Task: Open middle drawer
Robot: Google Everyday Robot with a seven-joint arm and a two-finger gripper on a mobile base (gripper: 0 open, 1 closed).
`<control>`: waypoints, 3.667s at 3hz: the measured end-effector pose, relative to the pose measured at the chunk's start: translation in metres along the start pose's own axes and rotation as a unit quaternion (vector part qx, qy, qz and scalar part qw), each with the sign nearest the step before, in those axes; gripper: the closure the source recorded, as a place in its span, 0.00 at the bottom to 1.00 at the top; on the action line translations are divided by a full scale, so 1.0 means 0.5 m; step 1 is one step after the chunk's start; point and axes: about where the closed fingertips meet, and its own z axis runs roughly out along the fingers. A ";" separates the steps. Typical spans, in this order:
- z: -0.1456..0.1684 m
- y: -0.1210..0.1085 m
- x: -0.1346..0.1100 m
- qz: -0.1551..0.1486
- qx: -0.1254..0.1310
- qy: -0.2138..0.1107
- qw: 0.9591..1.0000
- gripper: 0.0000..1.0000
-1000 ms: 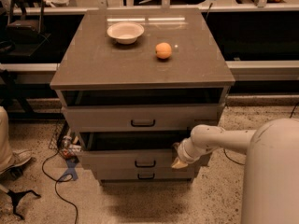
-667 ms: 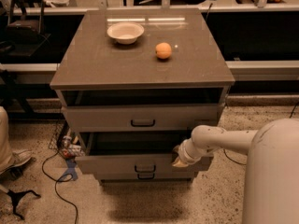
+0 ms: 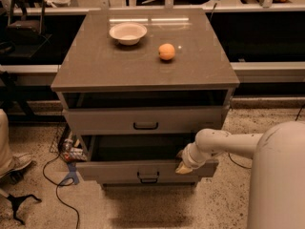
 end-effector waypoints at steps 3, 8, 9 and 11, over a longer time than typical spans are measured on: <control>-0.014 0.035 0.019 0.015 0.002 -0.001 1.000 0.82; -0.004 0.089 0.021 -0.030 -0.041 0.045 0.998 0.01; -0.016 0.105 0.041 -0.037 -0.059 0.050 0.996 0.23; -0.068 0.150 0.085 -0.023 -0.053 0.053 0.997 0.70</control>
Offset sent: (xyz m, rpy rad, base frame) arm -0.1829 -0.1218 0.0109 0.0891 0.0654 -0.3246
